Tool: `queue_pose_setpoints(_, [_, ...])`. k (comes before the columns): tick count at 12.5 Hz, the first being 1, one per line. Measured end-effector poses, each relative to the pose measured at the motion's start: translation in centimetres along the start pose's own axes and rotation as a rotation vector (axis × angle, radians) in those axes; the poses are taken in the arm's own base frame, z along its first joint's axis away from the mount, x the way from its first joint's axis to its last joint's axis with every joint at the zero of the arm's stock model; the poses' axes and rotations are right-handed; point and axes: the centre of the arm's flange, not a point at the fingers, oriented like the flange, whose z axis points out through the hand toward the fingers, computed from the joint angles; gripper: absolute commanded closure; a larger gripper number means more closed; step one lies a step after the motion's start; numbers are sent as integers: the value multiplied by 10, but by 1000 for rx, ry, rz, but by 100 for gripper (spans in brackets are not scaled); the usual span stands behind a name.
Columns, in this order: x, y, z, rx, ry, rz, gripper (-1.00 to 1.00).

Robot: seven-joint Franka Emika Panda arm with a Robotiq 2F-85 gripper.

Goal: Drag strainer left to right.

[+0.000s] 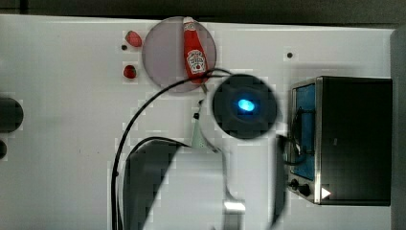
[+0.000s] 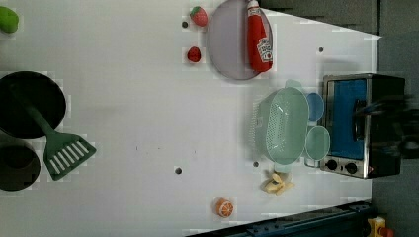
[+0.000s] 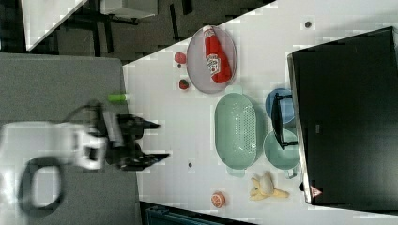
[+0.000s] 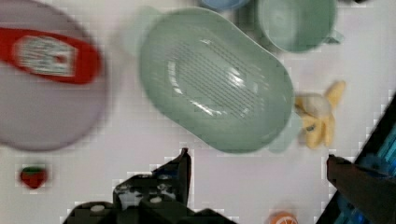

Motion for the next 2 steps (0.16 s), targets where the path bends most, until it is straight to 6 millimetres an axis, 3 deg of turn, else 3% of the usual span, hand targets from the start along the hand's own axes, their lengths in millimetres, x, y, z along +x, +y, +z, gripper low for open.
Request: queue_pose_setpoints(2, [12,20,-57,46,69,-62,-100])
